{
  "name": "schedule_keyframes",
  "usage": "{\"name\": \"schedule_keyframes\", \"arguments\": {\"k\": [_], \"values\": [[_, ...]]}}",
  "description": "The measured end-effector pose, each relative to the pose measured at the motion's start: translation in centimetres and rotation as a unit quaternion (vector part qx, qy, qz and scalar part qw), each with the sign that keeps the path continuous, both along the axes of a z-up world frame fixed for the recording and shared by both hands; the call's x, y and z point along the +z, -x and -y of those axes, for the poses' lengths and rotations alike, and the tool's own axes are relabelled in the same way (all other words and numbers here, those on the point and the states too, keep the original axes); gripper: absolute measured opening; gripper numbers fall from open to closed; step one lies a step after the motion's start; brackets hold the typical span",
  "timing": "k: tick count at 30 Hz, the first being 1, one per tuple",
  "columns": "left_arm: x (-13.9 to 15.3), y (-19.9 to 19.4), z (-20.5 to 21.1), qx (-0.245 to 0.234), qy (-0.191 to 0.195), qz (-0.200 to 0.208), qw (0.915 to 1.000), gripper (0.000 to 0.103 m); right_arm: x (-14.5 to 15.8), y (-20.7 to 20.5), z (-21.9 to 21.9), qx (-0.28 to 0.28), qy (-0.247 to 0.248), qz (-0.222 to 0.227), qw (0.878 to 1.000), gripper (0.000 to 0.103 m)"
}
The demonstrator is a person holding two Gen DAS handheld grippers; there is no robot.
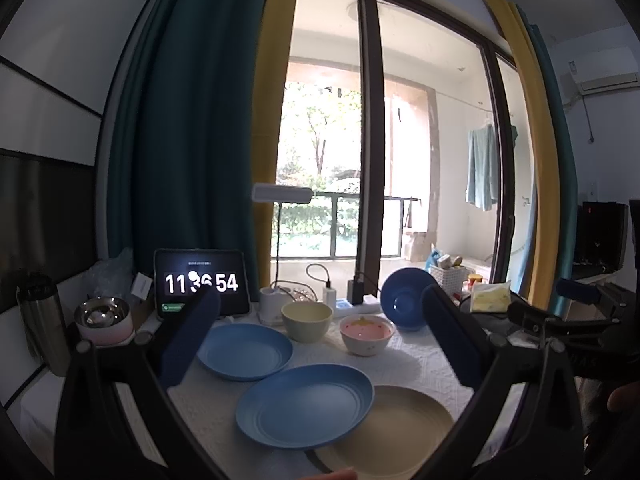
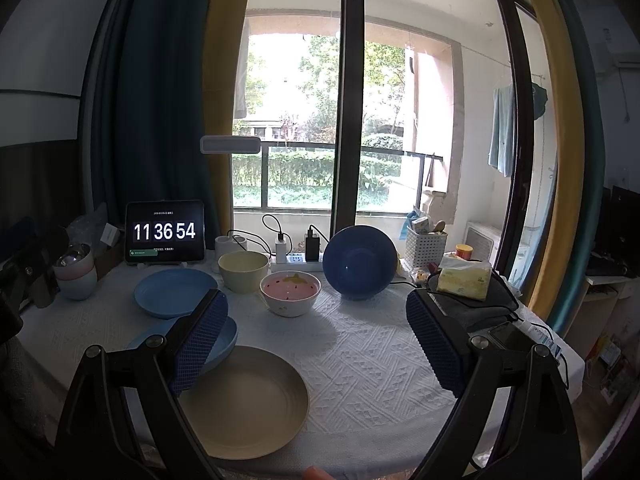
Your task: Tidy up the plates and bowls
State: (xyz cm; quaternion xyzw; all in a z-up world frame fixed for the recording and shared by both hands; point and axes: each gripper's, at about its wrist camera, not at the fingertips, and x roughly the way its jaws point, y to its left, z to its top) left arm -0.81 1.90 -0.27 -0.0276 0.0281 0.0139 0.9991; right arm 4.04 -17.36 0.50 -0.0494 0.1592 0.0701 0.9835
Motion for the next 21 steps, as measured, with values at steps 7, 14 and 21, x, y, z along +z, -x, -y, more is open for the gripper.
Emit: {"name": "schedule_keyframes", "arguments": {"k": [7, 14, 21], "values": [[-0.20, 0.15, -0.21, 0.002, 0.004, 0.000, 1.0000, 0.102, -0.06, 0.01, -0.05, 0.001, 0.000, -0.001, 1.000, 0.093], [-0.17, 0.13, -0.29, 0.002, 0.004, 0.000, 1.0000, 0.102, -0.10, -0.10, -0.24, 0.001, 0.000, -0.002, 1.000, 0.093], [-0.19, 0.12, -0.31, 0.002, 0.005, -0.001, 1.0000, 0.102, -0.11, -0.10, -0.24, 0.002, 0.000, -0.003, 1.000, 0.093]]}}
